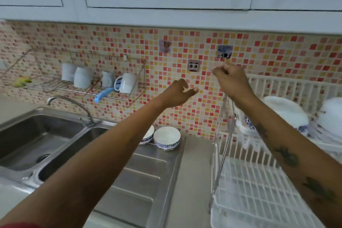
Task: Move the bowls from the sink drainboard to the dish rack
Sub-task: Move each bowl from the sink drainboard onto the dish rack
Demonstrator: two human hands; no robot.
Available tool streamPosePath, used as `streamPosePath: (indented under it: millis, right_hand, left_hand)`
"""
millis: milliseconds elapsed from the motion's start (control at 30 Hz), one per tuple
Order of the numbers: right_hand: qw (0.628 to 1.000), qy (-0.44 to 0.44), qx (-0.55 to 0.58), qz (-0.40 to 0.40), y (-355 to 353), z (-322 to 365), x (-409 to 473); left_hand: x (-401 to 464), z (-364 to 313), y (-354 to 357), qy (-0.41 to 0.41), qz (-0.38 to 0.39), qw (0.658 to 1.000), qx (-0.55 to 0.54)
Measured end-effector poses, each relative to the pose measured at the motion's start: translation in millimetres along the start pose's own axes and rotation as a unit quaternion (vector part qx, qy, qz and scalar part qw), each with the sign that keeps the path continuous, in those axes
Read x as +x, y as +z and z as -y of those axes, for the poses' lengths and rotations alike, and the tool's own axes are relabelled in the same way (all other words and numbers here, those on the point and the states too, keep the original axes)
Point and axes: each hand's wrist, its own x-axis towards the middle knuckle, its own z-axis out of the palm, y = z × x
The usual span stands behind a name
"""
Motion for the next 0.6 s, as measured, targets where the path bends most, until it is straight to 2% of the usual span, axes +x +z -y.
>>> streamPosePath:
  millis: [100, 167, 233, 333, 433, 533, 600]
  right_hand:
    - [0.997, 0.014, 0.020, 0.067, 61.8, 11.0, 6.1]
    - [0.993, 0.043, 0.016, 0.113, 101.7, 8.1, 9.8]
    - [0.984, 0.084, 0.017, 0.154, 139.3, -3.9, 13.8]
    - [0.966, 0.176, 0.021, 0.189, 186.1, -38.9, 21.9]
    - [0.933, 0.303, 0.028, 0.192, 221.9, -95.9, 25.6]
    - [0.900, 0.406, 0.037, 0.153, 245.7, -159.9, 20.9]
    - [0.885, 0.447, 0.042, 0.121, 257.3, -196.5, 16.1]
  left_hand:
    - [-8.6, 55.7, -13.1, -0.073, 0.034, 0.995, -0.053]
    - [-12.3, 95.3, -14.7, -0.155, 0.045, 0.984, -0.076]
    - [-14.7, 133.3, -11.9, -0.240, 0.056, 0.962, -0.115]
    - [-15.5, 181.5, -1.9, -0.320, 0.077, 0.923, -0.201]
    - [-17.7, 225.3, 23.4, -0.392, 0.110, 0.865, -0.294]
    - [-16.5, 263.1, 59.9, -0.449, 0.144, 0.798, -0.376]
    - [-13.4, 279.1, 85.9, -0.462, 0.131, 0.774, -0.411]
